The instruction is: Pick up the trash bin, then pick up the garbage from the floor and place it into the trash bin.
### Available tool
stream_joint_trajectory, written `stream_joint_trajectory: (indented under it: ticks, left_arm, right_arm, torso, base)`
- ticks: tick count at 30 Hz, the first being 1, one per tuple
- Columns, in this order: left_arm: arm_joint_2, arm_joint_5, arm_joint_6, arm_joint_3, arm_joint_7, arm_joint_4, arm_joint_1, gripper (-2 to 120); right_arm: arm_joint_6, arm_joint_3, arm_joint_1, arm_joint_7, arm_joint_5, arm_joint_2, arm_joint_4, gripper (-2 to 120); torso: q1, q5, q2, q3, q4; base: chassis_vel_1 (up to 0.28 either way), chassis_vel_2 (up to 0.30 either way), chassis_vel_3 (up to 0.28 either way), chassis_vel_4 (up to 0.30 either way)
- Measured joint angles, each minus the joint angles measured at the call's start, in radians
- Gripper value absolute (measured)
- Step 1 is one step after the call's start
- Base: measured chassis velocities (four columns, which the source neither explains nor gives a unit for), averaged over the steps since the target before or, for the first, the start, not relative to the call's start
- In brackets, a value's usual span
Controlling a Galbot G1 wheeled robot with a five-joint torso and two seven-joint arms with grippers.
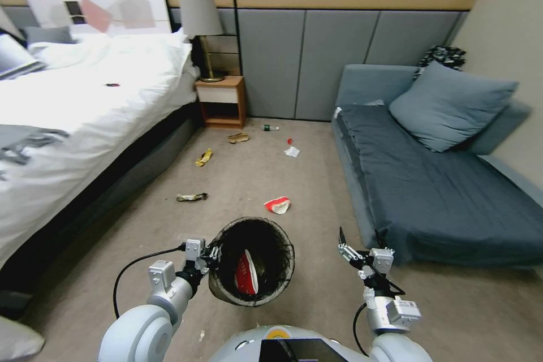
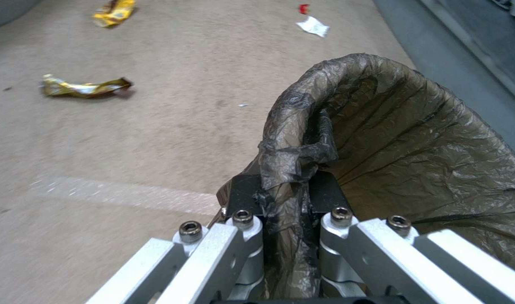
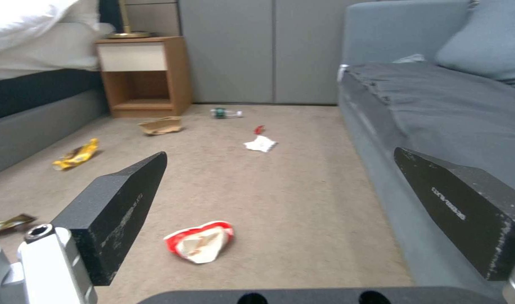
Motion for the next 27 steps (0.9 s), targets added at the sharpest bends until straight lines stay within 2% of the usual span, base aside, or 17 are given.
stream_joint_trajectory:
  ticks: [11, 17, 27]
  left_arm:
    - [-0.003, 0.006, -0.019, 0.004, 0.000, -0.001, 0.003, 7]
    - [-0.005, 0.013, -0.026, 0.004, 0.000, -0.002, 0.005, 7]
    - [-0.004, 0.032, -0.030, 0.002, 0.000, -0.014, 0.013, 7]
  right_arm:
    - [-0.018, -0.001, -0.001, 0.033, 0.002, 0.004, 0.007, 100]
    - [-0.033, -0.007, 0.017, 0.105, 0.004, 0.004, 0.006, 100]
    - [-0.055, -0.005, 0.011, 0.108, 0.002, 0.005, 0.013, 100]
  torso:
    - [0.000, 0.0000, 0.000, 0.000, 0.0003]
    - [0.000, 0.0001, 0.000, 0.000, -0.0001]
    - [0.000, 0.0000, 0.000, 0.000, 0.0000]
  base:
    - [0.054, 0.055, 0.053, 0.047]
    - [0.000, 0.000, 0.000, 0.000]
    - [0.000, 0.000, 0.000, 0.000]
